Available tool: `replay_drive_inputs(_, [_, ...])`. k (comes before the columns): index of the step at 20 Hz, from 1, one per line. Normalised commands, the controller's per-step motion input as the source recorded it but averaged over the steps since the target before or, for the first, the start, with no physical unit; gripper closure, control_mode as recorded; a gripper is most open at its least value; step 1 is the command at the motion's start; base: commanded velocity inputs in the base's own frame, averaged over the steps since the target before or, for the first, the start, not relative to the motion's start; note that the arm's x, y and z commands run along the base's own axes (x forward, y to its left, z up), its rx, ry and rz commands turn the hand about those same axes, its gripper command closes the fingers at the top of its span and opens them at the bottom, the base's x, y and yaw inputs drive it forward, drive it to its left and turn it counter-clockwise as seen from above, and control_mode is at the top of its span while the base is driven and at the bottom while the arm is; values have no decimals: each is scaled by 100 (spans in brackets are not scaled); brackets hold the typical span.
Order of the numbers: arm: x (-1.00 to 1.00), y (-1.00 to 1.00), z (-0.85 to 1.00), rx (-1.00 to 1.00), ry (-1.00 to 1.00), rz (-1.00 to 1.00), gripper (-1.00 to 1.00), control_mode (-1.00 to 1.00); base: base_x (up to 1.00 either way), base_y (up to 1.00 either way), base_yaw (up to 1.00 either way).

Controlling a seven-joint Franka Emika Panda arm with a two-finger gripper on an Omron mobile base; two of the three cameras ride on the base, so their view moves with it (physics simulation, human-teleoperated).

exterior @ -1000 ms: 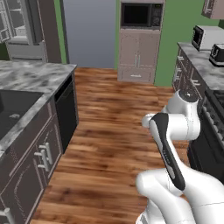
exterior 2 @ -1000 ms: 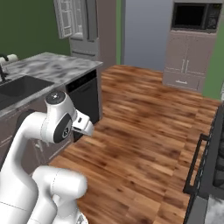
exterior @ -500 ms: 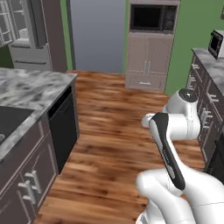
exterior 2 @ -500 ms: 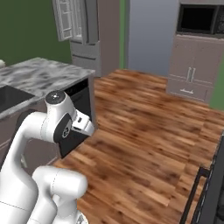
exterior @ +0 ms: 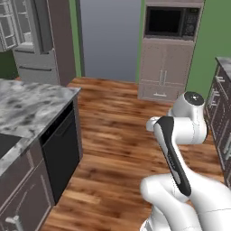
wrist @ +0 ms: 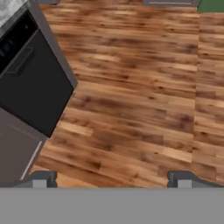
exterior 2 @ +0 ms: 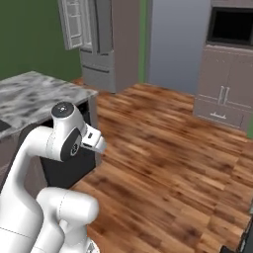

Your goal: Take a sugar cube from the saucer and place it inside the coffee. Then, grab milk from the fridge and place it next to the coffee on the counter to sweeten the coffee.

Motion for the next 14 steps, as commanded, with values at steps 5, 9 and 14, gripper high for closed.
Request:
replay_drive_inputs(5, [0, 0, 0, 0, 0, 0, -100, 100, 100, -5, 18])
replay_drive_inputs(9, [0, 0, 0, 0, 0, 0, -100, 100, 100, -6, 22])
replay_drive_inputs(14, [0, 0, 0, 0, 0, 0, -100, 100, 100, -19, 21])
